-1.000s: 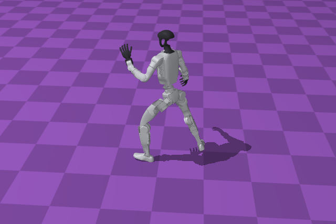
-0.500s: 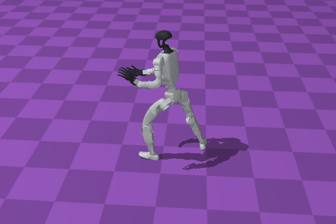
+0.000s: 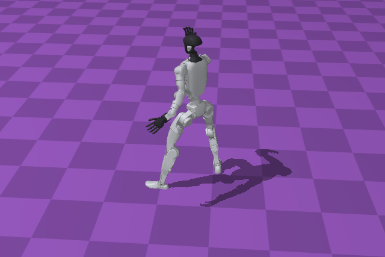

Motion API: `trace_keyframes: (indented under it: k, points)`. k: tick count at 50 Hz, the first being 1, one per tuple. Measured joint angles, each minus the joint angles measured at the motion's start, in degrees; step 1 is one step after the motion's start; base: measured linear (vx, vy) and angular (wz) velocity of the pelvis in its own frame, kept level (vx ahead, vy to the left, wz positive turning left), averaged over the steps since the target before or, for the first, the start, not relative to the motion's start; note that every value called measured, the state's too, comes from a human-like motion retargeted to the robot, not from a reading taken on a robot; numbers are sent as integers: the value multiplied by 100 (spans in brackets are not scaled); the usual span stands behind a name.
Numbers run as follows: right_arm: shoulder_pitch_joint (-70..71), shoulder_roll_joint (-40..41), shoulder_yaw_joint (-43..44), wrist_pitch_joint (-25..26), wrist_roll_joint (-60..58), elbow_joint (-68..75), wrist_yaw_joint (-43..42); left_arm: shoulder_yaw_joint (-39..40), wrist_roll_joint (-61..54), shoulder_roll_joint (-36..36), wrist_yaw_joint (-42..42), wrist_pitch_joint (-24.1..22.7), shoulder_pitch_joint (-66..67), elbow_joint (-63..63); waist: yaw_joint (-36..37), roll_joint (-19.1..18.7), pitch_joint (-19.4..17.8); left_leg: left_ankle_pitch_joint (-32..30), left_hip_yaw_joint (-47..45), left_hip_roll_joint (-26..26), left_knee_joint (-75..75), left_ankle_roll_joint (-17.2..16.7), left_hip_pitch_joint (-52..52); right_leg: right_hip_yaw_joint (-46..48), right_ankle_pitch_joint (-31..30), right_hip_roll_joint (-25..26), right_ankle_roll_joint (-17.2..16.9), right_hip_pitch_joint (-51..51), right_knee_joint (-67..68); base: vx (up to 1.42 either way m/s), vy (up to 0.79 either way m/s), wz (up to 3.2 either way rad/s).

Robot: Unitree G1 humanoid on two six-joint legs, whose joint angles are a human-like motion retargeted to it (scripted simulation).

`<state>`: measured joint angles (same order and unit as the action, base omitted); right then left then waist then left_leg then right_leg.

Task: Kungfu

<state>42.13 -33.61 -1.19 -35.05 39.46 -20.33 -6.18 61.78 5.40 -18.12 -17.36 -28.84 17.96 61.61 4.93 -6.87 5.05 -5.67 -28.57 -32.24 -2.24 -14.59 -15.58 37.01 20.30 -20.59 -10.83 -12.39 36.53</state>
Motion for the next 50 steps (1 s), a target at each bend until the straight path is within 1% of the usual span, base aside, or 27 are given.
trace_keyframes:
  k: [2, 3, 5, 7, 8, 10, 12, 13, 15, 17, 19, 21, 25, 28, 30, 35, 37, 40, 43, 47, 50]
  points:
    - [-188, -64, 367, -156, -59, -186, -134, -480, -675, 5, 741, 137, -159, 1062, -407, -8, 54, -138, -114, 32, 111, -41, -134, -44, 281, -174, -75, -376, 485, -11, -66, 1]
    - [-290, -54, 566, -214, -124, -260, -192, -847, -1142, 11, 1299, 247, -223, 1485, -631, -41, 49, -197, 78, -13, 76, -41, -246, -44, 405, -183, -95, -484, 674, -5, -60, 12]
    - [-482, -22, 988, -281, -317, -420, -346, -1993, -2416, 131, 2275, 686, -549, 1985, -1095, -189, -52, -285, 329, -224, -49, -38, -480, 16, 615, -40, -72, -592, 914, -9, -60, 4]
    - [-629, -61, 1430, -399, -541, -528, -524, -3247, -3502, 659, 2530, 835, -1379, 2096, -1374, -300, -215, -336, 131, -378, -70, -37, -495, 2, 727, 30, 0, -706, 1086, -22, -44, -24]
    - [-718, -115, 1693, -463, -604, -594, -643, -3716, -3997, 1032, 2645, 831, -1820, 1978, -1463, -309, -279, -357, 63, -388, -57, -38, -467, -52, 782, 10, 35, -808, 1197, -23, -33, -40]
    - [-860, -254, 2165, -600, -649, -736, -946, -4168, -4809, 1997, 3248, 796, -2387, 1255, -1689, -273, -383, -400, 66, -325, -27, -41, -432, -206, 879, -78, 89, -1063, 1408, -19, -33, -42]
    - [-903, -498, 2374, -744, -751, -901, -1263, -4796, -5795, 2615, 4274, 1155, -2670, 412, -2036, -332, -460, -425, -38, -326, -7, -40, -392, -273, 950, -128, 153, -1236, 1540, -7, -32, -41]
    - [-905, -611, 2419, -785, -842, -974, -1374, -5216, -6143, 2712, 4765, 1405, -2713, -23, -2233, -401, -507, -426, -113, -393, -11, -37, -342, -279, 988, -82, 201, -1271, 1571, 1, -28, -50]
    - [-957, -857, 2508, -732, -1050, -1071, -1421, -5772, -5864, 2673, 5558, 1720, -2765, -696, -2583, -528, -554, -420, -282, -447, -36, 57, -264, -305, 1022, -32, 284, -1344, 1579, 1, -19, -49]
    - [-1038, -1093, 2548, -567, -1255, -1092, -1385, -6257, -4853, 2377, 5676, 1660, -2863, -1061, -2793, -608, -594, -458, -479, -436, -61, 223, -171, -384, 1015, -27, 321, -1402, 1546, -7, -16, -41]
    - [-1186, -1253, 2612, -486, -1384, -1079, -1414, -6571, -4164, 2123, 5396, 1520, -2988, -1240, -2942, -636, -645, -521, -704, -432, -81, 372, -75, -449, 995, -12, 341, -1406, 1477, -9, -13, -27]
    - [-1404, -1370, 2721, -500, -1453, -1059, -1464, -6660, -4124, 2053, 5229, 1461, -3079, -1341, -3065, -644, -674, -591, -1016, -427, -90, 466, 6, -486, 964, 2, 365, -1390, 1387, -4, -12, -10]
    - [-1891, -1567, 3019, -474, -1502, -1066, -1527, -6625, -4734, 2154, 5325, 1491, -3128, -1368, -3189, -627, -678, -680, -1618, -335, -33, 701, 151, -534, 855, -33, 409, -1327, 1194, 0, -3, 0]
    - [-2174, -1655, 3242, -420, -1531, -1069, -1514, -6597, -4841, 2107, 5113, 1370, -3086, -1301, -3193, -603, -655, -697, -1950, -255, 36, 763, 251, -586, 759, -65, 425, -1275, 1065, 0, 0, 0]
    - [-2318, -1709, 3387, -404, -1554, -1057, -1504, -6579, -4788, 2055, 4977, 1314, -3058, -1243, -3163, -606, -648, -664, -1974, -201, 65, 758, 273, -580, 686, -89, 411, -1211, 971, 3, 8, 13]
    - [-2620, -1834, 3759, -360, -1672, -1013, -1532, -6347, -4719, 1854, 4972, 1352, -3033, -1191, -3013, -686, -658, -556, -1889, -181, 94, 338, 292, -496, 479, -121, 416, -1068, 788, 7, 18, 15]
    - [-2760, -1849, 3924, -352, -1713, -960, -1550, -6196, -4565, 1711, 4925, 1331, -3056, -1157, -2942, -717, -678, -476, -1786, -147, 91, 242, 253, -473, 341, -115, 403, -977, 637, 10, 30, 24]
    - [-3017, -1805, 4164, -375, -1755, -831, -1577, -5919, -4051, 1426, 4823, 1250, -3111, -993, -2828, -767, -736, -441, -1619, -116, 65, 81, 149, -435, 78, -47, 373, -784, 318, 11, 33, 33]
    - [-3308, -1685, 4379, -397, -1740, -652, -1597, -5619, -3167, 1051, 4551, 1076, -3156, -650, -2762, -821, -822, -336, -1247, -141, -144, 6, -157, -272, -263, 50, 337, -480, -153, 10, 37, 60]
    - [-3717, -1535, 4568, -344, -1819, -250, -1430, -5329, -1914, 546, 3995, 873, -3075, -156, -2557, -892, -890, -144, -724, -136, -524, 48, -661, 5, -761, 215, 289, 16, -916, 16, 45, 72]
    - [-4019, -1336, 4406, -176, -2002, 321, -1210, -5195, -1052, 212, 3650, 945, -2830, 71, -2304, -871, -853, 39, -395, 3, -798, 172, -964, 89, -1073, 306, 197, 341, -1409, 19, 42, 83]
